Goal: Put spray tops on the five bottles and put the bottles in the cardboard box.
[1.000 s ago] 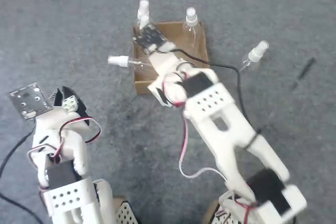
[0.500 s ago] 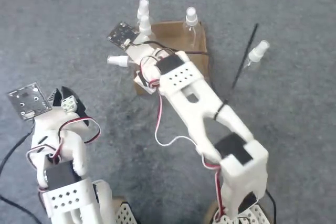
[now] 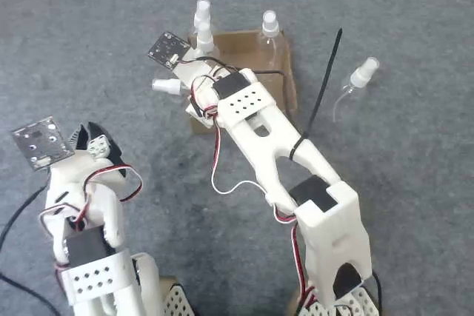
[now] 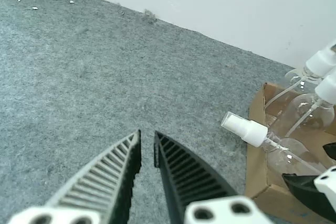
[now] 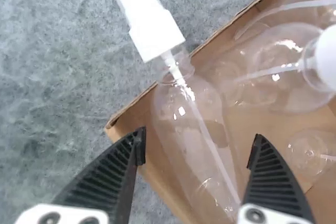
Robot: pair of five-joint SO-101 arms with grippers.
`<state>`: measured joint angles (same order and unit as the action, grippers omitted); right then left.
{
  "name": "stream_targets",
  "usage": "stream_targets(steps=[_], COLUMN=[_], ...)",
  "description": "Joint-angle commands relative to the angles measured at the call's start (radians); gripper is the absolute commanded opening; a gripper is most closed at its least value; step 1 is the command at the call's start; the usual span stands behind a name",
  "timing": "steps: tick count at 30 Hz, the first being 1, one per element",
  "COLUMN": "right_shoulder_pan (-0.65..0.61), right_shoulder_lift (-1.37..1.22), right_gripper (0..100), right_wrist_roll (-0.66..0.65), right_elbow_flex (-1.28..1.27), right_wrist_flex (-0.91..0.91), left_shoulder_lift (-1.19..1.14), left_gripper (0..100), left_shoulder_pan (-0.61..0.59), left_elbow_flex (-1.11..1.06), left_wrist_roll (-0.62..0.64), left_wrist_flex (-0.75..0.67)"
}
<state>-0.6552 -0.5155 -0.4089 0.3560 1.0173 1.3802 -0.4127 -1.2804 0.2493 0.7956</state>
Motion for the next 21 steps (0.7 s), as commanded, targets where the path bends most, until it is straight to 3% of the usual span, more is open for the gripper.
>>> stream_targets(steps=[1, 21], right_shoulder_pan=[-0.002, -0.001], right_shoulder_lift=[0.013, -0.051], right_gripper=[26.1, 25.5], right_wrist_roll=[-0.068, -0.068], right_elbow_flex=[0.055, 0.06], right_wrist_flex=[-0.013, -0.039], left_shoulder_lift=[0.015, 0.015], left_gripper=[4, 4], left_shoulder_pan=[0.003, 0.003], left_elbow_flex=[0.016, 0.016], left_wrist_roll=[0.011, 0.008], left_wrist_flex=[-0.035, -0.035])
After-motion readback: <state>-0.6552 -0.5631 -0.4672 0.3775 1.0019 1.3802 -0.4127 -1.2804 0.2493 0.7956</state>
